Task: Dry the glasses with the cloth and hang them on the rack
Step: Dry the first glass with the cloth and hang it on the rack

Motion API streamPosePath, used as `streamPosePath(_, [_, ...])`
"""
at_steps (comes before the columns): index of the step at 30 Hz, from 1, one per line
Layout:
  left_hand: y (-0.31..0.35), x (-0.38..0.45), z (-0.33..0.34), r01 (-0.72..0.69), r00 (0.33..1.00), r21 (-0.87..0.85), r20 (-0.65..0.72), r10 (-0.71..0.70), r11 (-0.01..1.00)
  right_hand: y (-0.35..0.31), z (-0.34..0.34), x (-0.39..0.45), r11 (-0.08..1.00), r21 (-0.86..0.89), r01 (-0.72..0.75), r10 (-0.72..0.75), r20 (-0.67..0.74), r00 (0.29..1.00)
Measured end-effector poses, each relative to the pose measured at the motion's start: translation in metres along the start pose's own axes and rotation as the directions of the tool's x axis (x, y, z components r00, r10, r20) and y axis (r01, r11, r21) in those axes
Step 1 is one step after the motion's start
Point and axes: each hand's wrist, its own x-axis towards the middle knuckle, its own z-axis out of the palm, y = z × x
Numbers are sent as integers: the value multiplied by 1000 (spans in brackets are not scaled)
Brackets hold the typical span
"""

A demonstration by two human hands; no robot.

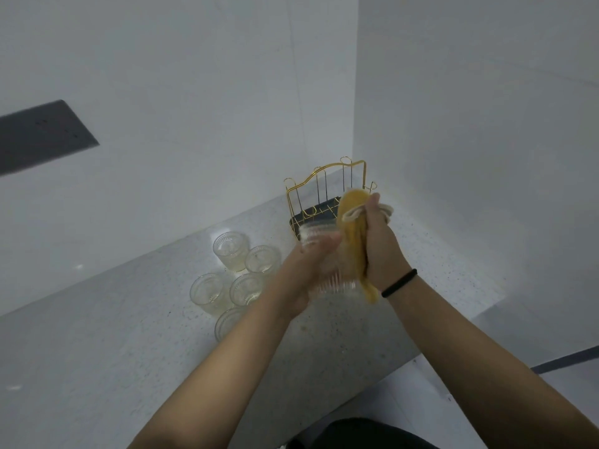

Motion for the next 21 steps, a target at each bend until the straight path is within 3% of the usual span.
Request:
streamPosePath(3, [-2,-7,-3,-9,1000,109,13,7,994,-5,5,-5,990,-129,49,-49,4,999])
streamPosePath(7, [5,-12,-6,19,998,-21,56,-18,1000,0,13,-18,925,-235,298,-311,-20,950])
streamPosePath(11, [14,-18,-12,163,973,-274,202,-109,948,-5,15,-25,929,-1,371,-368,118,922])
streamPosePath(13, [18,-22,-11,236,957,-296,235,-169,926,-10,12,-22,936,7,353,-351,133,927])
streamPosePath(15, [20,-22,-10,224,970,-156,135,-204,962,-10,12,-16,924,-144,354,-350,52,935])
streamPosePath(16, [18,-22,-9,156,987,-17,39,-156,988,-9,12,-13,894,-270,358,-376,-19,926])
streamPosePath(19, [3,-28,-1,-137,963,356,-169,208,924,-8,14,-2,823,-484,297,-436,-203,877])
streamPosePath(21, [-6,-26,1,-187,946,327,-194,260,926,-5,14,-1,797,-535,280,-455,-227,861])
